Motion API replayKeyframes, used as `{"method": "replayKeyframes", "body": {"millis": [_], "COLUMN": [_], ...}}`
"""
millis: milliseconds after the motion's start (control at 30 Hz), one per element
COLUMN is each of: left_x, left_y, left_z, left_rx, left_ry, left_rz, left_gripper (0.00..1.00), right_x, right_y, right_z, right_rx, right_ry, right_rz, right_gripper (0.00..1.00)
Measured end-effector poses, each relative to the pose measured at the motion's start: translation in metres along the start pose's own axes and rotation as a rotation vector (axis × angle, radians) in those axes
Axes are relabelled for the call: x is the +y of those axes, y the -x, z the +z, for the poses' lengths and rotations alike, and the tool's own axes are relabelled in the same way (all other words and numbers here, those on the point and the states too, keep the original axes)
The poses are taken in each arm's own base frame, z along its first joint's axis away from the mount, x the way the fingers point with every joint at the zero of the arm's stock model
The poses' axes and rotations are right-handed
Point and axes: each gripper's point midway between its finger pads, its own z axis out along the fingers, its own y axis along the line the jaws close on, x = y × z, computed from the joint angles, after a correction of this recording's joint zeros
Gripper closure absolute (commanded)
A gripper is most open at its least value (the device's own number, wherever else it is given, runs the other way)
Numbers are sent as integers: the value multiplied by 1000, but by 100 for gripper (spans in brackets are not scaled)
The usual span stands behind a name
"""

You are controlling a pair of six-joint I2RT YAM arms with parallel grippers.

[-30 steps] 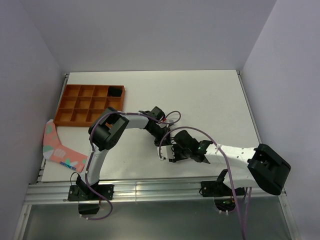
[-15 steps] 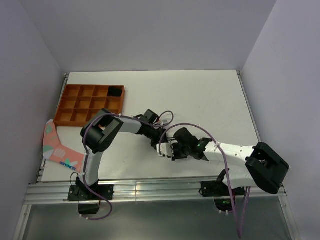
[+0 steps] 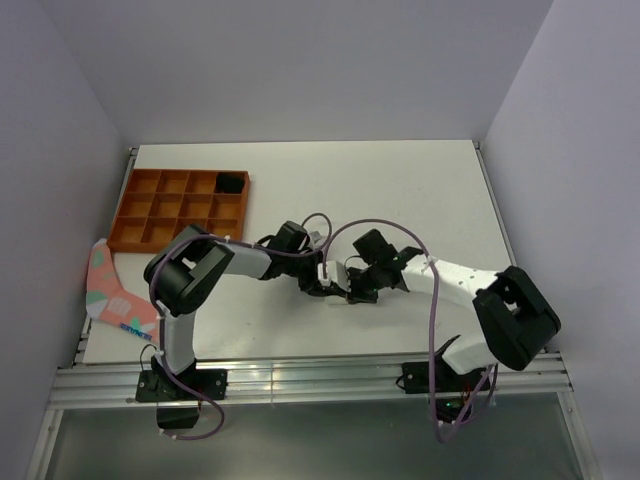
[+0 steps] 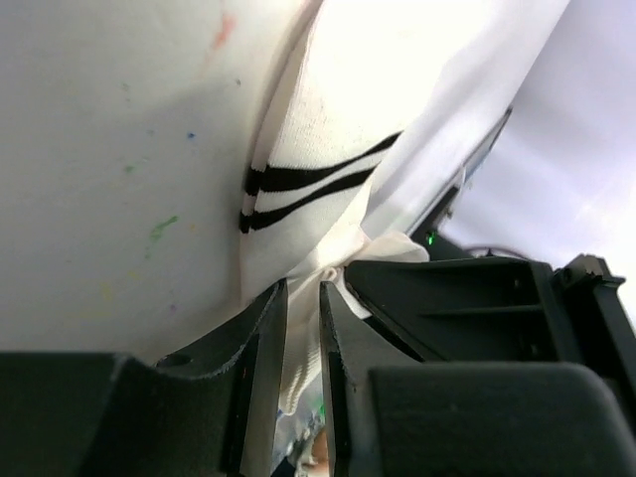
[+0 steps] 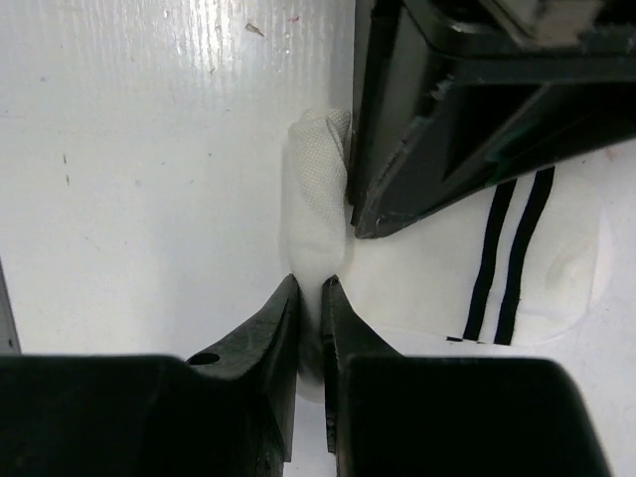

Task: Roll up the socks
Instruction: Roll the sock at the center of the board.

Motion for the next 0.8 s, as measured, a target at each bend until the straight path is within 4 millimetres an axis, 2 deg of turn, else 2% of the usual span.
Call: {"method": "replayKeyframes", "body": {"millis": [167, 500, 800], "left_x": [-1, -5, 1], "left_y": [10, 16, 20], "left_z": [0, 4, -1], "left_rx": [-77, -180, -292], "left_ry": [7, 52, 88], "left_rz": [5, 40, 55], "left_gripper": [75, 78, 90], "right_x": [-8, -10, -17], "right_y": [-3, -10, -18], "right_z": [-1, 1, -4], "right_rx": [-1, 16, -7], "right_ry": [89, 316, 541], "right_rz": [73, 225, 422], "right_gripper": [94, 94, 93]}}
